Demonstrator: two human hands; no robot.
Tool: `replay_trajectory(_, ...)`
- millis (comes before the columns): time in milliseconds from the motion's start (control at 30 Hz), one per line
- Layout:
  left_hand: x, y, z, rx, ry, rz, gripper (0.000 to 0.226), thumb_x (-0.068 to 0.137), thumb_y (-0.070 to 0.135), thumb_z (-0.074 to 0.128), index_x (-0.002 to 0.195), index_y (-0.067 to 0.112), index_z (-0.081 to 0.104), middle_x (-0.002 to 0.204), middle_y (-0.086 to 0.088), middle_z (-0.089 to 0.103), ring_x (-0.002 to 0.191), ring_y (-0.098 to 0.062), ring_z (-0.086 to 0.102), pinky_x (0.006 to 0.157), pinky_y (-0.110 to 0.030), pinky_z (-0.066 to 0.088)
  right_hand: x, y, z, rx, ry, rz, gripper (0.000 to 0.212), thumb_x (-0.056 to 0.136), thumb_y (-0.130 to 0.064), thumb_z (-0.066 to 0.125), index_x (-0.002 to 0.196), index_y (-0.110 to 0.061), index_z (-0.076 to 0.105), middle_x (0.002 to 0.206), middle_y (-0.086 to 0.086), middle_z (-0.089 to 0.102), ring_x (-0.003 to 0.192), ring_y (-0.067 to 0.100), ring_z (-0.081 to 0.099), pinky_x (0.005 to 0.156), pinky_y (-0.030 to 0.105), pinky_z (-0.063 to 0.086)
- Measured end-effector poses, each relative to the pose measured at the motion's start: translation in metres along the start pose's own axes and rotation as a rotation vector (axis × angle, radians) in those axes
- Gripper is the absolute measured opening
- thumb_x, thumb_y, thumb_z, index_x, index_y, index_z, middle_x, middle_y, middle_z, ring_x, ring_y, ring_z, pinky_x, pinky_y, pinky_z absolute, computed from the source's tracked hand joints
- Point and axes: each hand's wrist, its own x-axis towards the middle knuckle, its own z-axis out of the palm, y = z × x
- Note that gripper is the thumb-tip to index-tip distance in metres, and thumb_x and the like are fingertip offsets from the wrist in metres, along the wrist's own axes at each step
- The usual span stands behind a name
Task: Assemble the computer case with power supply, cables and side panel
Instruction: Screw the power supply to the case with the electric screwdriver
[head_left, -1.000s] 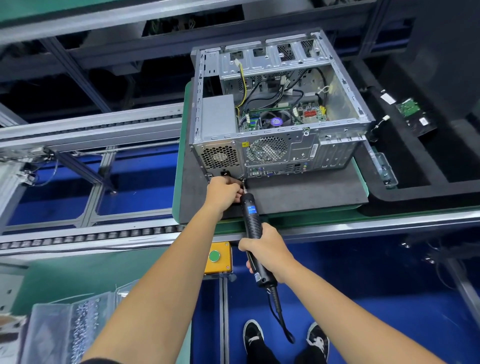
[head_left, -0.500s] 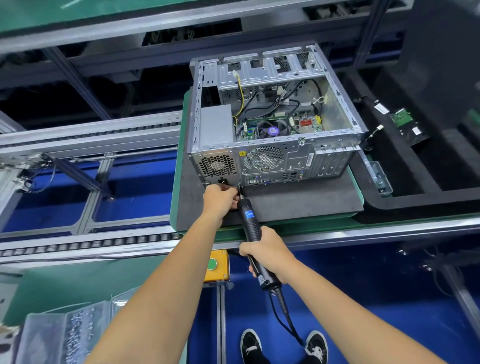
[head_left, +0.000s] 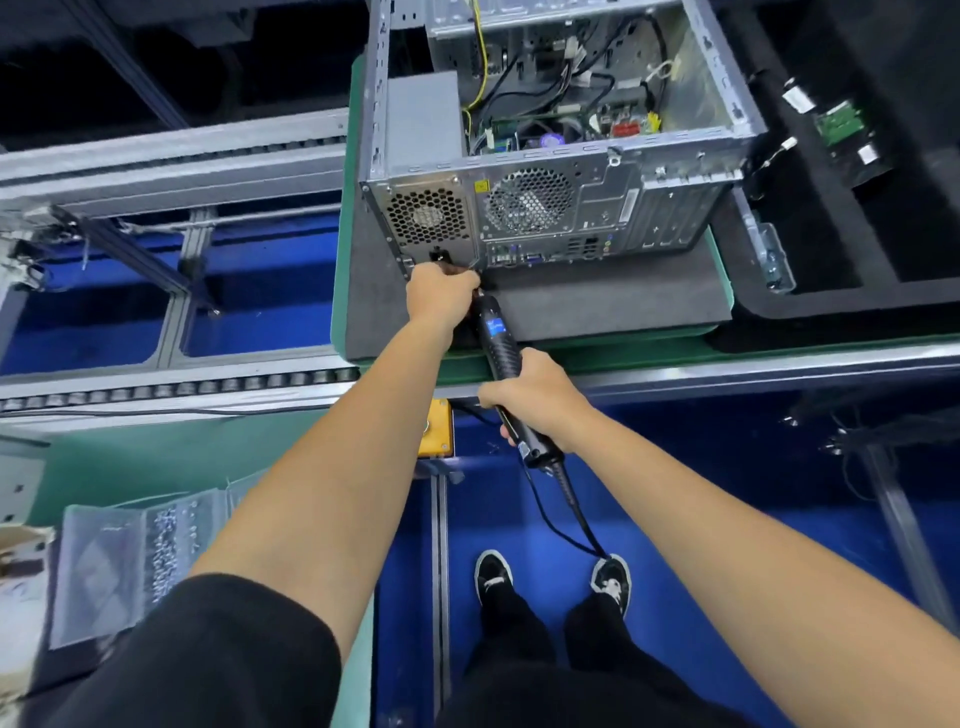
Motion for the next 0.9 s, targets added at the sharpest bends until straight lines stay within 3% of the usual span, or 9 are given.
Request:
replay_trajectory(200, 0.002, 0.001, -0.001, -0.095, -0.041, -0.034, 0.018, 0.083, 0.007, 0.066, 0.068, 0.009, 0.056, 0.059, -0.004, 0.053, 0.047, -0.014, 0.046, 0.044, -0.022, 0.040, 0.001, -0.004, -0.009, -0.073, 0.007, -0.015, 0.031, 0.078, -0.007, 0.068, 0.089, -0.015, 0.040, 0.078, 0.012, 0.054, 0.042, 0.020, 0.054, 0.044, 0.028, 0.047)
replay_trajectory(400, -0.003, 0.002, 0.002, -0.160, -0.060, -0.062, 0.026, 0.086, -0.004, 0.056, 0.065, 0.010, 0.049, 0.060, -0.006, 0.050, 0.047, -0.014, 0.041, 0.040, -0.020, 0.034, -0.001, -0.001, -0.005, -0.125, 0.057, -0.047, 0.032, 0.075, -0.012, 0.070, 0.088, -0.013, 0.041, 0.085, 0.010, 0.053, 0.064, 0.027, 0.054, 0.060, 0.038, 0.048)
replay_trajectory(533, -0.003, -0.001, 0.002, -0.123, -0.066, -0.043, 0.028, 0.085, -0.009, 0.048, 0.063, 0.009, 0.048, 0.060, -0.006, 0.051, 0.047, -0.014, 0.043, 0.041, -0.020, 0.035, 0.001, 0.003, 0.000, -0.121, 0.087, -0.063, 0.033, 0.076, -0.012, 0.070, 0.084, -0.016, 0.038, 0.083, 0.005, 0.050, 0.062, 0.025, 0.056, 0.054, 0.033, 0.046)
replay_trajectory(633, -0.003, -0.003, 0.003, -0.105, -0.046, -0.020, 0.030, 0.082, -0.009, 0.050, 0.059, 0.010, 0.049, 0.058, -0.005, 0.052, 0.049, -0.015, 0.045, 0.044, -0.021, 0.037, 0.002, 0.003, 0.002, -0.131, 0.091, -0.070, 0.032, 0.077, -0.011, 0.068, 0.082, -0.015, 0.038, 0.083, 0.007, 0.050, 0.064, 0.025, 0.054, 0.057, 0.036, 0.045)
replay_trajectory(900, -0.005, -0.006, 0.001, -0.082, -0.010, 0.005, 0.030, 0.081, -0.007, 0.054, 0.055, 0.010, 0.052, 0.058, -0.006, 0.053, 0.053, -0.018, 0.048, 0.046, -0.023, 0.042, 0.000, -0.003, -0.001, -0.139, 0.051, -0.057, 0.028, 0.078, -0.010, 0.068, 0.085, -0.016, 0.041, 0.080, 0.008, 0.055, 0.046, 0.019, 0.056, 0.046, 0.027, 0.048)
